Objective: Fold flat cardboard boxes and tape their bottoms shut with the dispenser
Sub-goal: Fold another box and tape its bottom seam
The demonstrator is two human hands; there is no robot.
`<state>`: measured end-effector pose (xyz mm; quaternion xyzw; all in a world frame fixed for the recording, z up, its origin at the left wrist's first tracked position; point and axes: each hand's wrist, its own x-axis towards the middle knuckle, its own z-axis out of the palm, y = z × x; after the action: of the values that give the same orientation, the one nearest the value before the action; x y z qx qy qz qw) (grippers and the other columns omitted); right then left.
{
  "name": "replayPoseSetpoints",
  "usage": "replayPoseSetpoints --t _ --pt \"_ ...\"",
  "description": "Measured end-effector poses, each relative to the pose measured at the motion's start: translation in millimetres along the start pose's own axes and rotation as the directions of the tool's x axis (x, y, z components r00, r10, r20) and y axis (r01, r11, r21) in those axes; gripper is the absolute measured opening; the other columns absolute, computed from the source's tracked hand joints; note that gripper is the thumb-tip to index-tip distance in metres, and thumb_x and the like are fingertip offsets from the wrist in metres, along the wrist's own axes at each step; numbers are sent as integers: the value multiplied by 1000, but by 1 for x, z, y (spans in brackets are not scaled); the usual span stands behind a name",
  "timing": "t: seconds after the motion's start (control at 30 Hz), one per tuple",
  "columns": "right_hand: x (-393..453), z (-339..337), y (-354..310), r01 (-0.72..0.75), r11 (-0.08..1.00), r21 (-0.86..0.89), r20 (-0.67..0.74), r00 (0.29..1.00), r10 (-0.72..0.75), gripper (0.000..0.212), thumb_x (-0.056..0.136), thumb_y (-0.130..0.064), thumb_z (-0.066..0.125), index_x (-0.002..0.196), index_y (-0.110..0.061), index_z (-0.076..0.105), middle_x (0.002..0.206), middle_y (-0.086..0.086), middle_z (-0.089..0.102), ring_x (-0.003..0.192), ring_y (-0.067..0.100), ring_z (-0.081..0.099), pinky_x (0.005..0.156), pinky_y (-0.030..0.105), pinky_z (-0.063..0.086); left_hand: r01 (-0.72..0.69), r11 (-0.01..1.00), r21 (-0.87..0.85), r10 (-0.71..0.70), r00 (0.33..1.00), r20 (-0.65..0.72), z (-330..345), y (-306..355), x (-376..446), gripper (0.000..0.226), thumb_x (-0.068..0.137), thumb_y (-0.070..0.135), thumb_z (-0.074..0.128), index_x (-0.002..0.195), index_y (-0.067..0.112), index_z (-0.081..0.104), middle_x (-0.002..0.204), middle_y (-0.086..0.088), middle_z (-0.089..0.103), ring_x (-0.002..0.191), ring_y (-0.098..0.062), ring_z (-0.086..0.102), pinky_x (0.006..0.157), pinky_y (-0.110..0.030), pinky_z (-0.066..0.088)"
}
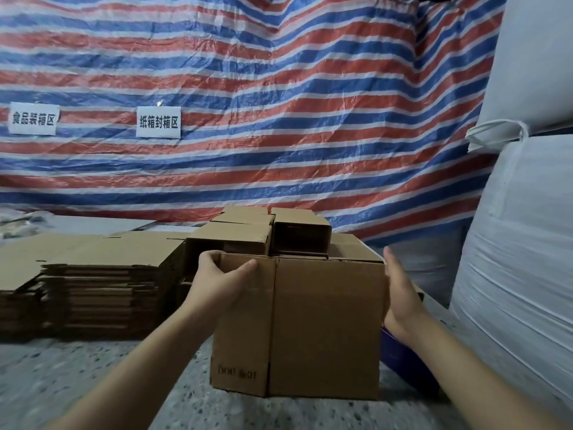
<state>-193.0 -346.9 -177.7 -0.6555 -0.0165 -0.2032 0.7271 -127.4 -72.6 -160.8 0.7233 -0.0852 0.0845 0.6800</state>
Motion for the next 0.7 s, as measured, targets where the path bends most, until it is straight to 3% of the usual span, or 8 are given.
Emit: replayPoseSetpoints --t 0.07,0.17,0.23,0.3,0.4,0.5,0.6,0.7 --pt "2 -1 -2 -44 999 21 62 997 43 59 95 -71 36 114 -30 75 121 10 73 113 24 70 91 45 53 3 999 -37 -4 999 -37 7 -1 -4 56 81 51 74 119 27 40 103 3 56 88 -13 58 57 -25 45" --pt "0 4 -4 -84 996 -43 97 991 88 54 97 -64 41 104 -26 78 113 9 75 106 21 72 84 40 57 -5 999 -48 0 995 -96 17 -3 -9 68 80 60 70 127 26 36 109 4 52 90 -10 53 61 -27 43" --pt "-1 4 -6 -93 994 -50 84 992 97 51 97 -59 43 98 -22 79 105 10 76 98 20 74 74 34 59 -11 998 -59 3 991 -132 22 -6 -9 79 80 59 70 139 22 33 121 -1 51 102 -18 54 77 -36 50" --pt "-2 3 -7 -102 993 -58 70 992 106 51 98 -56 42 95 -21 79 102 10 76 94 19 75 71 31 59 -12 999 -44 4 984 -180 25 -8 -10 85 80 60 70 145 21 30 130 -4 48 115 -25 51 97 -49 48" --pt "-4 4 -6 -104 993 -52 44 993 106 53 99 -57 40 92 -23 80 102 9 76 94 19 75 73 32 58 11 1000 6 -9 969 -248 33 -7 -14 87 82 61 67 148 22 26 139 -7 42 129 -31 42 106 -57 38" --pt "-8 6 -5 -102 994 -47 18 995 103 56 100 -61 36 92 -28 80 107 7 77 99 18 74 83 38 54 32 999 11 -27 953 -303 38 -4 -16 85 83 57 67 149 20 26 141 -9 41 131 -32 39 108 -57 36" --pt "-13 10 -6 -89 994 -70 -24 996 87 58 99 -65 34 87 -31 80 102 6 78 93 15 75 83 42 52 2 996 -88 -22 974 -227 38 -3 -12 84 85 50 66 151 25 21 138 -5 43 124 -28 45 103 -51 42" --pt "-19 19 -10 -82 989 -120 -131 989 67 65 99 -66 35 86 -14 72 99 19 73 85 23 74 86 49 57 -68 990 -124 54 993 -108 35 1 -9 72 92 44 58 152 27 22 127 6 44 107 -13 48 88 -32 41"
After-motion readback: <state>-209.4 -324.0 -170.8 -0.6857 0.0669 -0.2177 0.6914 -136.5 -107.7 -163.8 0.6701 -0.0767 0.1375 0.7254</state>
